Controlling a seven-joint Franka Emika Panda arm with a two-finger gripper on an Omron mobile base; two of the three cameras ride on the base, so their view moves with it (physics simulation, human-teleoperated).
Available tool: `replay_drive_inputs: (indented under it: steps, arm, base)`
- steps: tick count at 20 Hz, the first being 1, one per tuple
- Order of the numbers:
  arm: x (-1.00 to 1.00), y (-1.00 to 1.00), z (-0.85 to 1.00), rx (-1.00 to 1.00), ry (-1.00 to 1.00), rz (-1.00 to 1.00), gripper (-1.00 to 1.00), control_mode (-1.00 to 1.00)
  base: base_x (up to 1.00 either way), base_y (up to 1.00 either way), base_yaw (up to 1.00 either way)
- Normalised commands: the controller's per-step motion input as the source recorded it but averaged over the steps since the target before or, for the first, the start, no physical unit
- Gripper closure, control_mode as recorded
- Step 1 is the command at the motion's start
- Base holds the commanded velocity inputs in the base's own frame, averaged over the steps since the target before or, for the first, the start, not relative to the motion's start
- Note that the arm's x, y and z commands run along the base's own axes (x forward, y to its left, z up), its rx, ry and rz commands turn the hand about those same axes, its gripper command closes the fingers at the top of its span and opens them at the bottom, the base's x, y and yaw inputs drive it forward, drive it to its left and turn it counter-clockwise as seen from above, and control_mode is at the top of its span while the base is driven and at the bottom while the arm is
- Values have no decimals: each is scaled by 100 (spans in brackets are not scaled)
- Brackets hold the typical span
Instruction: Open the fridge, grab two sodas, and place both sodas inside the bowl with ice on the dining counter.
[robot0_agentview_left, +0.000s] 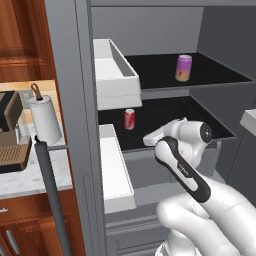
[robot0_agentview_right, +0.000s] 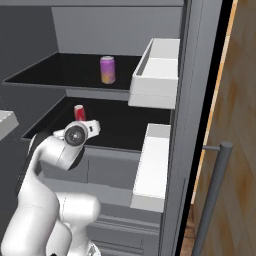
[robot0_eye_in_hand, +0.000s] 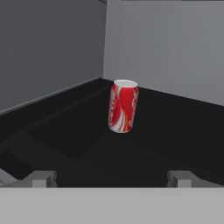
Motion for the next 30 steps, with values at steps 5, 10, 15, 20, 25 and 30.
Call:
replay_drive_inputs:
  steps: [5, 10, 15, 20, 25, 30]
  arm:
    - [15, 0, 0, 0, 0, 0, -100, -100]
    - [21, 0, -5, 0, 0, 0, -100, -100]
    - [28, 0, -8, 0, 0, 0, -100, -100]
    - [24, 0, -1, 1, 0, 0, -100, -100]
    - [2, 17, 5, 0, 0, 0, -100, -100]
    - [5, 32, 5, 0, 0, 0, -100, -100]
  base:
    - [0, 0, 0]
    - [0, 0, 0]
    - [0, 0, 0]
    - [0, 0, 0]
    - [0, 0, 0]
    - [0, 0, 0]
